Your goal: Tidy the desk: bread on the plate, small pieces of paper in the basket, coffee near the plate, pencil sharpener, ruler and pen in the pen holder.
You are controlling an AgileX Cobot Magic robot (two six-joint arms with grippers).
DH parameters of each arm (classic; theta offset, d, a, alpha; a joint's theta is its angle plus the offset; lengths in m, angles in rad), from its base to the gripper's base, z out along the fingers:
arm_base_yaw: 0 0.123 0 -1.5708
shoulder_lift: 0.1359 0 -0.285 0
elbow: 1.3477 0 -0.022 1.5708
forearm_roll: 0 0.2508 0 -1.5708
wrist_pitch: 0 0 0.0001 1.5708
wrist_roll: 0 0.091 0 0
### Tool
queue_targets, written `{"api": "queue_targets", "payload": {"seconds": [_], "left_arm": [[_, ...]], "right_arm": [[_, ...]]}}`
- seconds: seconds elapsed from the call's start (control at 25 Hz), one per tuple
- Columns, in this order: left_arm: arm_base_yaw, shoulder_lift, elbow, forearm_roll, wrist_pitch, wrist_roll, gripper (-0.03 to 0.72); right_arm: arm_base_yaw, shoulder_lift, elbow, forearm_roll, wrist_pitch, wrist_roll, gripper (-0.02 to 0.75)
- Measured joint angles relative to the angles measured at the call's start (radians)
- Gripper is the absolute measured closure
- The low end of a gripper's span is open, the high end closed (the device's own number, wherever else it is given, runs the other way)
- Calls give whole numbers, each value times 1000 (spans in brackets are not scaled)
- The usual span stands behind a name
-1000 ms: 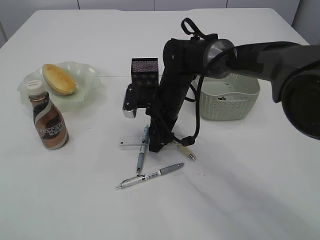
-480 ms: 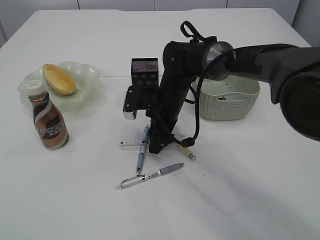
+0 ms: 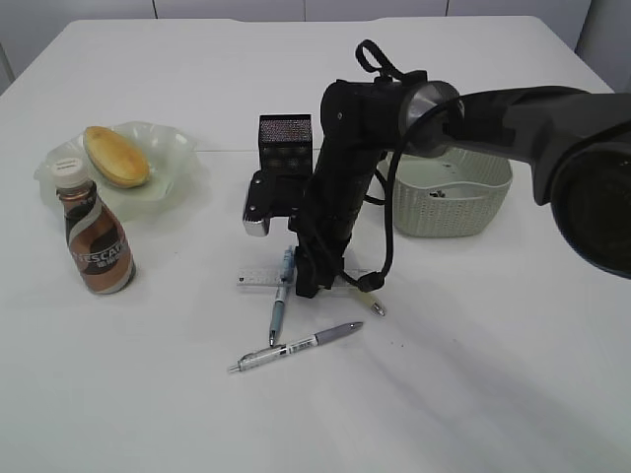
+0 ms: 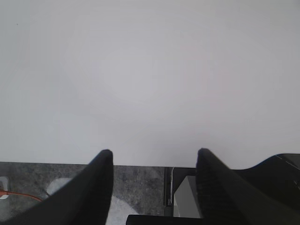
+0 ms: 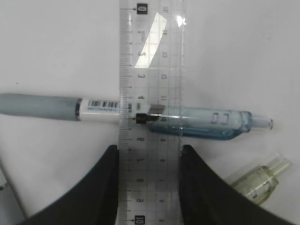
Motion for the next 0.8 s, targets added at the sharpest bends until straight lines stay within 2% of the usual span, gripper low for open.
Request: {"api": "queue_targets", "payload": {"seconds": [0.2,0.4,0.8], "left_arm": [[0,0,0,0,0,0,275],[0,0,0,0,0,0,276],[0,0,0,0,0,0,281]], "right_arm": [[0,10,-38,-2,50,46,476],[0,11,-155,-2,107,166,476],[0,11,-363,-5,126,765,476]]}}
